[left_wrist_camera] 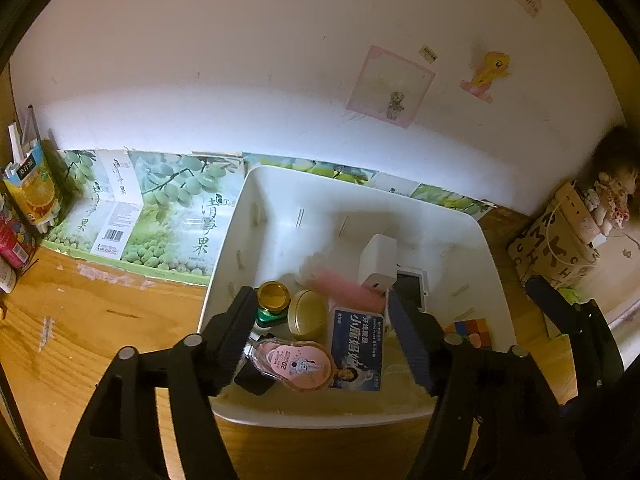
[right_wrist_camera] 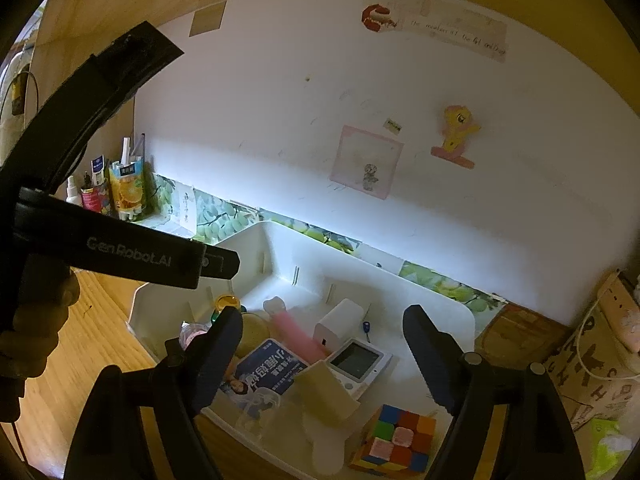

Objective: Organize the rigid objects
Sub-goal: 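Open both grippers to drop the tape and clear box into the bin, then withdraw both grippers from the bin back toward the desk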

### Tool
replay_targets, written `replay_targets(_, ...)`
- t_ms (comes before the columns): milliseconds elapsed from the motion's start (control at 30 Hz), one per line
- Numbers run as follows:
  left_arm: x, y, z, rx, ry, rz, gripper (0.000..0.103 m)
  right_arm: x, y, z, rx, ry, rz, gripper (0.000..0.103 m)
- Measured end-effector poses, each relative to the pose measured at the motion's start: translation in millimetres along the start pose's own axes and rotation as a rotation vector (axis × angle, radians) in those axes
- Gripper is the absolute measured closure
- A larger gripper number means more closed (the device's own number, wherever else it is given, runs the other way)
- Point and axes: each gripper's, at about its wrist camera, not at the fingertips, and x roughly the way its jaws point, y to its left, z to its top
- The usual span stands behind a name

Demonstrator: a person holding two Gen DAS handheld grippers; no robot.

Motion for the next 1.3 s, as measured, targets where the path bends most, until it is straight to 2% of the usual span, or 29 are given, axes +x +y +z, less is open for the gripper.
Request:
replay_targets(433,-46.4,-3.5,-4.0,0.000,-0.055,0.043,0.019,-39.5,-4.0,9.7,0.028,-0.041,-0.064,0.018)
replay_targets(533,-57.0,-6.1,-9.0,0.003,-0.059,0.060,0.018,-51.8,-8.5,9.3,0.058,-0.051,-0.074,0.008)
replay_targets(567,-60.1,-7.0,-11.5,0.000,-0.059,0.065,0.018,-54.3,-10.1,9.5,0.069,-0.055,-0.077,0.002)
replay_targets(733,-69.9,-14.9,-26.6,-0.009,-0.036,0.085,0.017,-66.0,-19.3,3.8,0.127,-0.046,-0.069,0.001)
replay_targets(867,-72.7,-21.5,-45.5,-0.021,0.006,0.131,0.017,-70.1,-26.5,-7.1,0.179,-0.001,-0.052,0.001)
replay_targets(1000,-73.7,-21.9,-72.0,-0.069,0.059,0.159,0.017,-69.1,-33.9,-25.6,0.234,0.095,-0.026,0.001)
replay_targets(1300,-76.0,-21.4,-139.5,-0.154,0.205,0.248,0.017,-76.5,-36.5,-80.9,0.361,0.298,0.101,0.000)
